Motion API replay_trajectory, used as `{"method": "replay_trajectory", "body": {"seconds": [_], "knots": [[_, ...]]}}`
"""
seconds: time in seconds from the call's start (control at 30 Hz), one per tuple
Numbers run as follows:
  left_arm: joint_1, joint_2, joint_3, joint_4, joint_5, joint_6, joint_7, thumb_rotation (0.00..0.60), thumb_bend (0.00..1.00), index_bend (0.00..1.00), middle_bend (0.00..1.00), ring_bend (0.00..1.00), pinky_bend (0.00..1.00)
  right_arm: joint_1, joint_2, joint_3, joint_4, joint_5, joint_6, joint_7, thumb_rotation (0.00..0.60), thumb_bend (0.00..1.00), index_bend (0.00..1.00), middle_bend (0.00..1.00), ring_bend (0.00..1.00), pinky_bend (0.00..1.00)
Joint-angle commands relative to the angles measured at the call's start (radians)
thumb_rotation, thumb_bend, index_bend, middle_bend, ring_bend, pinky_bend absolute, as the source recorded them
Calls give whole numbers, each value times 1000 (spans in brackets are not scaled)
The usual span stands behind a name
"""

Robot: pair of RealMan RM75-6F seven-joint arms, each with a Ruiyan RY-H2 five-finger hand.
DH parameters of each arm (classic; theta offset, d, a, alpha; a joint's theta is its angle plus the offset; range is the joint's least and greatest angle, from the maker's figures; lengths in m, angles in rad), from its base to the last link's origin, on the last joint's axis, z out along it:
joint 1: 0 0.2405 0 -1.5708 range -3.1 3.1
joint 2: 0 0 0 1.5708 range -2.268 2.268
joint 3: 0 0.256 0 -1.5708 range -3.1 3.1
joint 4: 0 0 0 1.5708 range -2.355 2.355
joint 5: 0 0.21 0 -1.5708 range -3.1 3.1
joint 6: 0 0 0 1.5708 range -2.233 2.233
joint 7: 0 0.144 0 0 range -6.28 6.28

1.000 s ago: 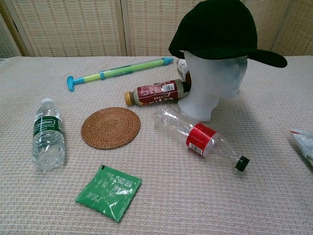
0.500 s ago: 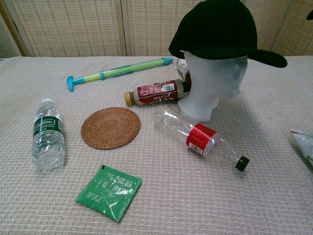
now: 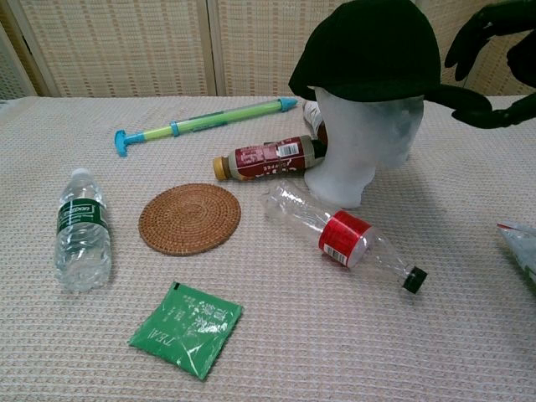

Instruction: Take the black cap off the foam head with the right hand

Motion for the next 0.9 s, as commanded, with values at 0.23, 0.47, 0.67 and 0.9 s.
{"method": "replay_trajectory", "body": {"seconds": [0.23, 0.47, 0.67, 0.9], "knots": [[-2, 0, 0, 9, -8, -12, -12, 600, 88, 215, 167, 170, 206, 30, -85, 3, 104, -13, 39, 32, 600, 328, 560, 516, 867, 1000], [-2, 2, -1, 12, -12, -16, -23, 600, 88, 218, 167, 170, 206, 45, -132, 16, 167, -30, 89, 70, 600, 481, 715, 609, 906, 1000], [-3, 1, 0, 15, -14, -22, -30, 600, 89, 218, 167, 170, 206, 51, -143, 34, 183, -30, 126, 82, 600, 557, 771, 645, 927, 1000], [-7, -3, -2, 21, -14, -27, -33, 600, 87, 217, 167, 170, 206, 63, -140, 72, 189, -5, 148, 66, 600, 593, 798, 666, 933, 1000]]}}
